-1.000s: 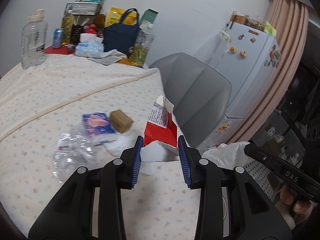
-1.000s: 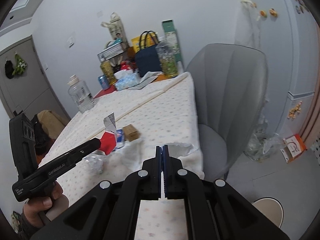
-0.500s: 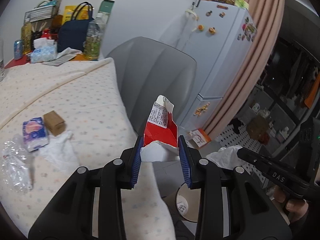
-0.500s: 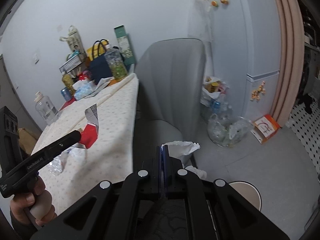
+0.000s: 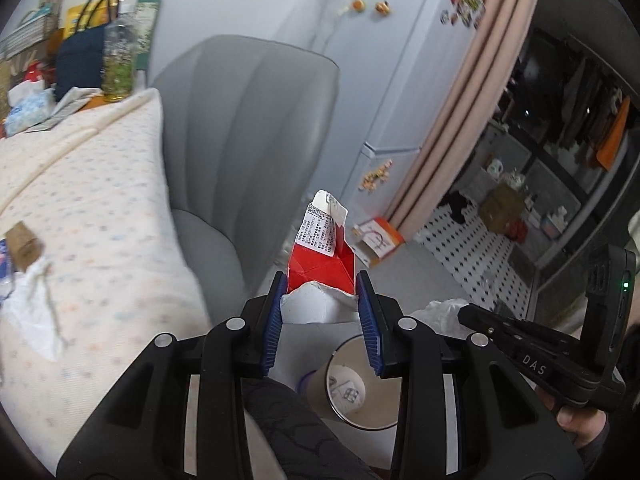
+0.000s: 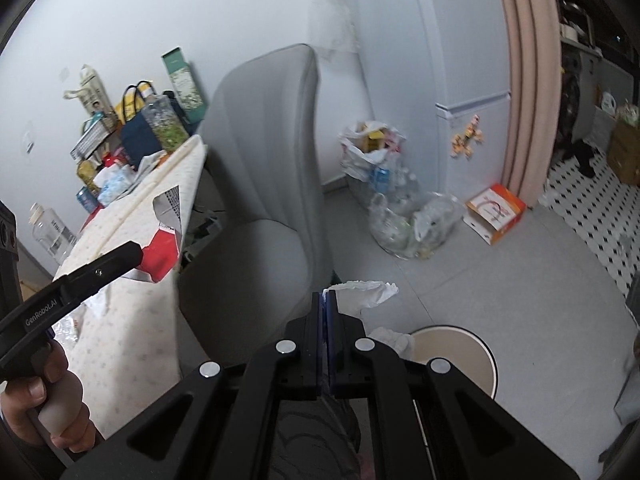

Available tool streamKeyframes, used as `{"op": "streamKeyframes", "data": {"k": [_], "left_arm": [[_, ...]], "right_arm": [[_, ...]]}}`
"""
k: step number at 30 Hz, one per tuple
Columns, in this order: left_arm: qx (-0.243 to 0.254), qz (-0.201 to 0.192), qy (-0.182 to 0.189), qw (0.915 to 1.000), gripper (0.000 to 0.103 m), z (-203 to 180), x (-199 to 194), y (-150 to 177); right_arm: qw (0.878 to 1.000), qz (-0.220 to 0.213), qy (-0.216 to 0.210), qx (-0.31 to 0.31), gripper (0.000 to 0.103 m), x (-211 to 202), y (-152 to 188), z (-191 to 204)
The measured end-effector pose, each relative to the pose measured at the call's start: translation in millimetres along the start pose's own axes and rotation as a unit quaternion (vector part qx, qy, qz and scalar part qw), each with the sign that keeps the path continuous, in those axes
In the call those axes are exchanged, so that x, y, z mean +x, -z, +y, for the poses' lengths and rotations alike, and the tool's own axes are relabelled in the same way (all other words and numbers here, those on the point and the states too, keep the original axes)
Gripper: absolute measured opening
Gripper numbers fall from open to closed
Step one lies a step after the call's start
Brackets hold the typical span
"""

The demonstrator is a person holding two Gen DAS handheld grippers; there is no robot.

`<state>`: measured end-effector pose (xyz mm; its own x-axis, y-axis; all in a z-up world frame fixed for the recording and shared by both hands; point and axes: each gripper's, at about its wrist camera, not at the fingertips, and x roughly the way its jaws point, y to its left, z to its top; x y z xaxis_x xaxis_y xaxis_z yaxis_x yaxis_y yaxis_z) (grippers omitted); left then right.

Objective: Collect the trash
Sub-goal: 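Carry the red-and-white box and white tissue in both tools over the beige bin, then open both tools to drop the box and tissue into the bin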

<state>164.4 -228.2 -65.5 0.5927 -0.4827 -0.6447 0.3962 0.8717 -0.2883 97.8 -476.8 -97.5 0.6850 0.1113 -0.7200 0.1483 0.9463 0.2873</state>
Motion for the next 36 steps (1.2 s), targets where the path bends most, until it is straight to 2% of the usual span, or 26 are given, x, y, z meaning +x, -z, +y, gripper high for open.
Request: {"op": "streamKeyframes", "data": {"k": [12,23,26,28,29,30,36], "left_arm": [[0.035,0.067,0.017,0.997,0.035,-49.2,72.0,9.9],[0.058,0.128,0.025,0.9898,0.035,-74.0,129.9,25.5],[0.064,0.139,0.024,0.9879,0.035,-82.6,141.6,28.2],[0.069,0.146,0.025,0.9865,0.035,-87.9,147.4,31.7],[0.071,0.149,0.025,0.9859,0.035,-89.8,149.2,33.0],[0.073,0.153,0.027,0.9852,0.035,-93.3,152.8,34.3],[0.087,0.183,0.04,0.9785,0.035,-114.0,174.7,48.6]], "right_arm": [[0.997,0.036,0.025,0.071,0.003,38.5,28.3,-75.0],[0.99,0.072,0.033,0.115,0.003,77.4,47.9,-118.1],[0.986,0.08,0.037,0.14,0.007,86.2,54.3,-133.0],[0.982,0.089,0.041,0.16,0.032,89.1,58.6,-144.3],[0.982,0.081,0.046,0.167,0.058,85.8,59.4,-149.1],[0.982,0.068,0.052,0.168,0.063,80.2,59.3,-152.7],[0.98,0.05,0.072,0.18,0.064,57.3,58.4,-178.4]]}}
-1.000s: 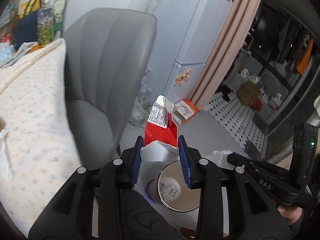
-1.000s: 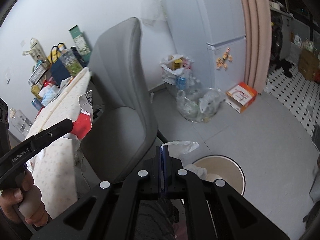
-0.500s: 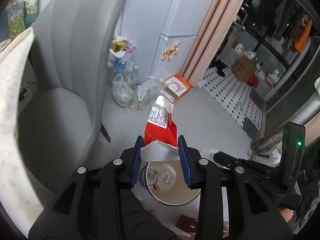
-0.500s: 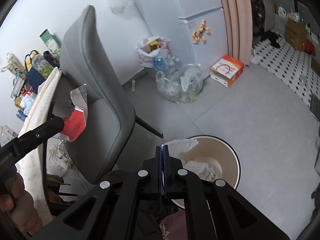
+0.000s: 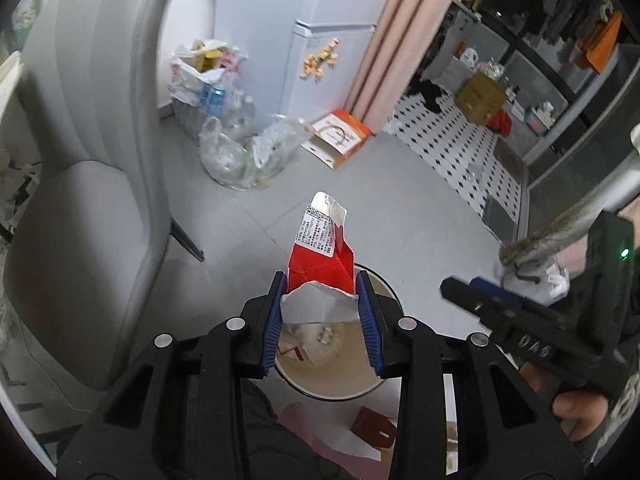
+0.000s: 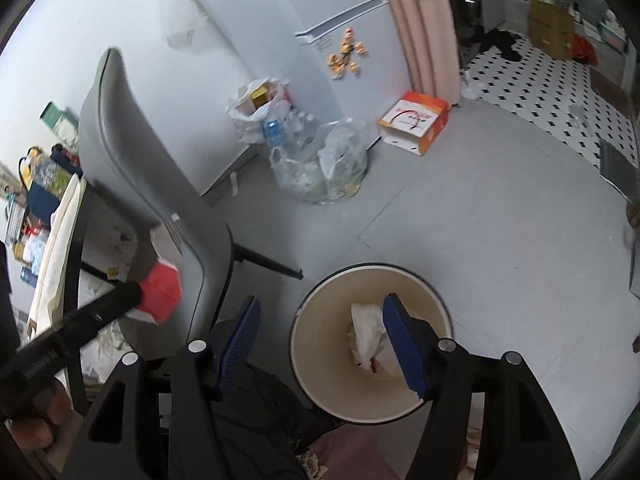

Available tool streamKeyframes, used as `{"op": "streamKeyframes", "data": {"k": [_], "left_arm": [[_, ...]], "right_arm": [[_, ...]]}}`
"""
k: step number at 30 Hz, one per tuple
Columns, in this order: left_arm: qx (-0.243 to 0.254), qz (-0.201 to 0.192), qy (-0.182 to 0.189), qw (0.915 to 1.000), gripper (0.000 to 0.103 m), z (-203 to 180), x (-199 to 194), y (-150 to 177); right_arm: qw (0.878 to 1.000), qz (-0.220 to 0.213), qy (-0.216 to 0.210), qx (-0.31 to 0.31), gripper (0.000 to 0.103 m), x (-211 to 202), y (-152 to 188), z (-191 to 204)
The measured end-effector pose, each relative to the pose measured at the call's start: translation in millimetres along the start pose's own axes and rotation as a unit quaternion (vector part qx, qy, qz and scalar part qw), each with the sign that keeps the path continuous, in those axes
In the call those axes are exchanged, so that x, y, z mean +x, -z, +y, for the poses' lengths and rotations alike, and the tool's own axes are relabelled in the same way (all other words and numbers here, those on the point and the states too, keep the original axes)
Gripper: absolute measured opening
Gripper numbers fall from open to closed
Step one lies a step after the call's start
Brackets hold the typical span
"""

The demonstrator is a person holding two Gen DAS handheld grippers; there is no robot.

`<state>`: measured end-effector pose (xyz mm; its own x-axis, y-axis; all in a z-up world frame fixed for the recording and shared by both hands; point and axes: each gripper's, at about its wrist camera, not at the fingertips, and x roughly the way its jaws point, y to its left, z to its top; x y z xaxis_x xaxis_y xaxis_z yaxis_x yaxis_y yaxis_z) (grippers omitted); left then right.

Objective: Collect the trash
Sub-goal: 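Open both tools to drop the box and tissue into the bin, then move both tools back over the table toward the plastic bottle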

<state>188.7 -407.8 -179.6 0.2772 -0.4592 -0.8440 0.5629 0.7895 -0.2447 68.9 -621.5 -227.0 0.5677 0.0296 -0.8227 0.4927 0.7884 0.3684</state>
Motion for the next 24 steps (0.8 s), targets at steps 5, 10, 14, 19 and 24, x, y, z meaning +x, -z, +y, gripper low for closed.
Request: {"op": "streamKeyframes", "data": {"k": [5,10,14,19,24], "left_arm": [[0.023,0.023,0.023,0.9992,0.039,-24.4,13.4,1.1],[0.011,0.008,0.056,0.9983,0.088,-29.2,10.8,0.8],[-0.003,-0.006,0.049,0.9988,0.091,-22.5,-0.9,-2.2],[-0.025,-0.037,0.031,0.9985,0.092,-4.3,-31.9,-6.9],[-0.034,-0.072,0.021,0.9966,0.096,7.7,-65.5,-7.9]], "right_arm": [[1.0,-0.019,0.014,0.015,0.065,-19.5,-4.1,-23.1],[0.998,-0.038,0.028,0.03,0.066,-32.1,-9.7,-40.1],[0.998,-0.041,0.022,0.032,0.066,-35.4,-11.8,-40.8],[0.999,-0.049,0.007,0.017,0.072,-46.2,-12.2,-22.4],[0.998,-0.061,-0.003,-0.008,0.082,-56.4,-13.0,3.6]]}}
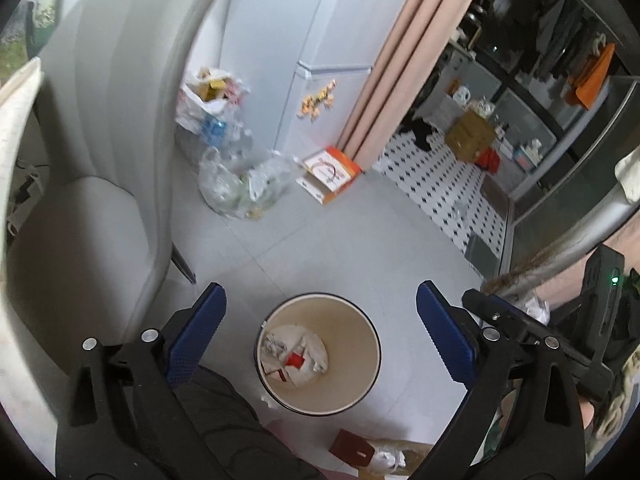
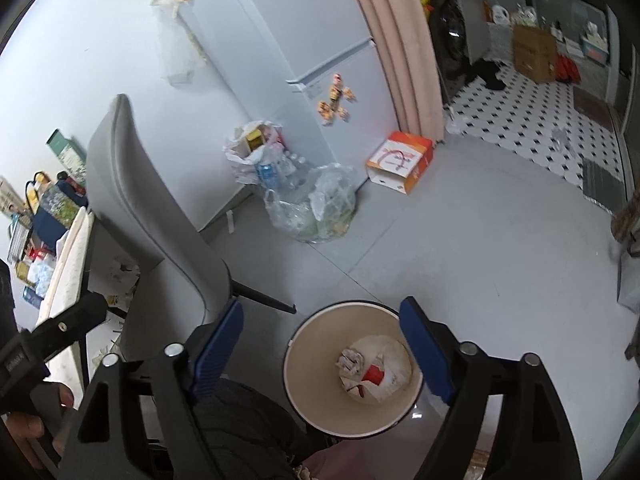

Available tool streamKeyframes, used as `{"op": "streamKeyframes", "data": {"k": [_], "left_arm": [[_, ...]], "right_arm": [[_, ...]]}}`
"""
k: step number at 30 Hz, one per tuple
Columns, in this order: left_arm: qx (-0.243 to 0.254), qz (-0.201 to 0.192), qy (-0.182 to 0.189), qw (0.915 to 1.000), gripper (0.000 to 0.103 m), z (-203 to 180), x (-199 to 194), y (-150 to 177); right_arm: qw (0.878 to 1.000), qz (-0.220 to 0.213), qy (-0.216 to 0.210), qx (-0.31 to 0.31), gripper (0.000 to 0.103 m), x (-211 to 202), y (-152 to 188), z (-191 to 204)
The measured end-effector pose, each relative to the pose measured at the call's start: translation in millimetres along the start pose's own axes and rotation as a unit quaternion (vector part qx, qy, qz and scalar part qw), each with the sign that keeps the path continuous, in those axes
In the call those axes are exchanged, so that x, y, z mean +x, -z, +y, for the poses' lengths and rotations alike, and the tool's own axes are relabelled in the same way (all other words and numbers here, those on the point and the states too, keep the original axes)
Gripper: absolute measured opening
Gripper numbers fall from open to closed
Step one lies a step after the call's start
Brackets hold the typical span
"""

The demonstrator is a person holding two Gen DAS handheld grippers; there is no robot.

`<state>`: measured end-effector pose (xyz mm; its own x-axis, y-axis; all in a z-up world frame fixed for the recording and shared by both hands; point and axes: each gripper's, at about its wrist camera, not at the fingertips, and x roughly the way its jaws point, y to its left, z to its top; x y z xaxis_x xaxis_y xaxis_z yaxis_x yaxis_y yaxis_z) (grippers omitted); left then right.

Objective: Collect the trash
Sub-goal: 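Move both tools back over the table toward the plastic bottle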

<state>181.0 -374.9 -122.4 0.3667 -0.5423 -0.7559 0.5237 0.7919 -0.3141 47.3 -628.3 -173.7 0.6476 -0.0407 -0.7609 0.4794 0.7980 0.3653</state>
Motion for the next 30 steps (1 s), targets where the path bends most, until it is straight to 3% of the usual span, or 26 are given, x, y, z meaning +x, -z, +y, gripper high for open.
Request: {"op": "streamKeyframes", "data": {"k": [15,30], "left_arm": [[-0.035,-0.102,-0.022,0.9939,0.096,58.7,-110.4,11.2],[-0.081,-0.163,-0.064,0.9813,0.096,124.0,-192.9,44.2]], "right_arm": [[0.996,-0.029,-0.037,-0.073,0.092,-38.0,10.3,112.7],[0.985,-0.037,-0.081,-0.149,0.095,-62.9,31.9,214.6]]}}
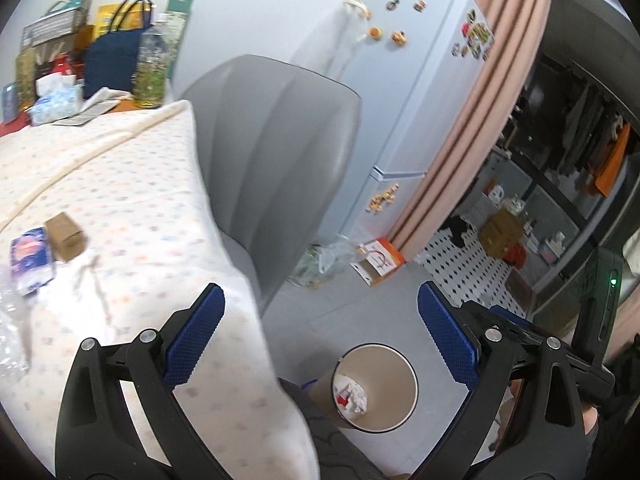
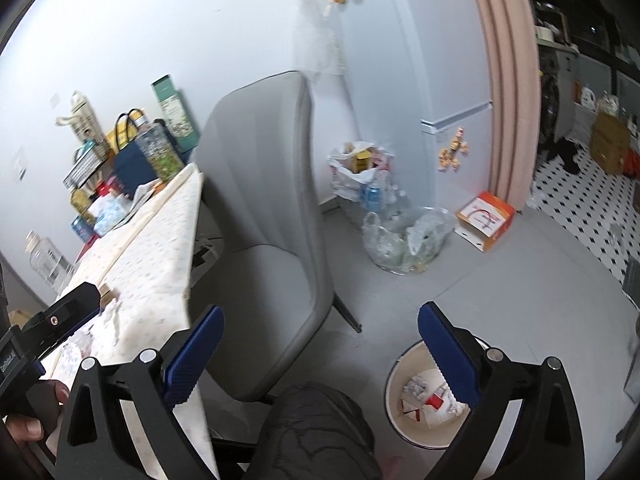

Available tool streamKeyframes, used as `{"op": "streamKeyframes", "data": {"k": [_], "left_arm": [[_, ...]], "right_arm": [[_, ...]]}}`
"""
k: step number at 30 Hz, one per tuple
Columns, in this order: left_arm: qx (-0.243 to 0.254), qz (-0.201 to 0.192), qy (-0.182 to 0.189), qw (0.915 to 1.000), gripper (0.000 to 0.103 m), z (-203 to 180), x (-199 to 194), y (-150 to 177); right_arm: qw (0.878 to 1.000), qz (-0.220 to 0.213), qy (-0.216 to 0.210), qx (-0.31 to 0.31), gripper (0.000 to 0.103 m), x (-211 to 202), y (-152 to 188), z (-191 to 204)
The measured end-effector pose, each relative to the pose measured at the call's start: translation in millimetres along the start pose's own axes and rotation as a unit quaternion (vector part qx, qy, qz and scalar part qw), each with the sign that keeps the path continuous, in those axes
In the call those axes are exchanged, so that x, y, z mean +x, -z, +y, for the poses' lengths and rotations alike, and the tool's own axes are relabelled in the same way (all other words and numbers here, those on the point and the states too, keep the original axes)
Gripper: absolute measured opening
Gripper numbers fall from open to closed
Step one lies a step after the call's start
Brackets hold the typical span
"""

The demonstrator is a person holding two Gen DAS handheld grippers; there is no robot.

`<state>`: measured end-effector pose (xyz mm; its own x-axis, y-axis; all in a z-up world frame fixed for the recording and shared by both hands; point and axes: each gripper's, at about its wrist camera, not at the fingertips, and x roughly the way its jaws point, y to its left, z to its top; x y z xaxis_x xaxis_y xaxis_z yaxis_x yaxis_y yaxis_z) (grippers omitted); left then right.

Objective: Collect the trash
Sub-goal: 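Move both tools back over the table toward the plastic bottle, then grasp the crumpled clear plastic bottle with the left tool while the right tool grasps white tissue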

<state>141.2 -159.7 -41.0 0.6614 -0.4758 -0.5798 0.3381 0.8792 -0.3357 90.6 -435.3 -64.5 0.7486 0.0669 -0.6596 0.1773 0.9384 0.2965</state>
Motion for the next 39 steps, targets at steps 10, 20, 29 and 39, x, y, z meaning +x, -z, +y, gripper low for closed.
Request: {"op": "streamKeyframes", "data": {"k": [10,20,29,39], "left_arm": [[-0.03,-0.024,-0.043,0.9983,0.096,49.9,-39.6,8.2],[-0.068,-0.043,-0.093,0.9924,0.096,97.6,-74.1,23.2],[-0.1,-0.051,-0.136,0.9843,0.096,139.8,-101.7,41.6],[-0.146,-0.055,-0.175,0.9722,0.096,191.0,-128.7,61.4]], "right_arm": [[0.998,0.007,-0.047,-0.05,0.095,8.8,3.0,65.9],[0.992,0.009,-0.081,-0.1,0.095,19.1,18.0,122.8],[0.981,0.033,-0.13,-0.142,0.092,32.5,36.5,175.1],[0.971,0.054,-0.158,-0.169,0.092,46.8,49.3,213.7]]}}
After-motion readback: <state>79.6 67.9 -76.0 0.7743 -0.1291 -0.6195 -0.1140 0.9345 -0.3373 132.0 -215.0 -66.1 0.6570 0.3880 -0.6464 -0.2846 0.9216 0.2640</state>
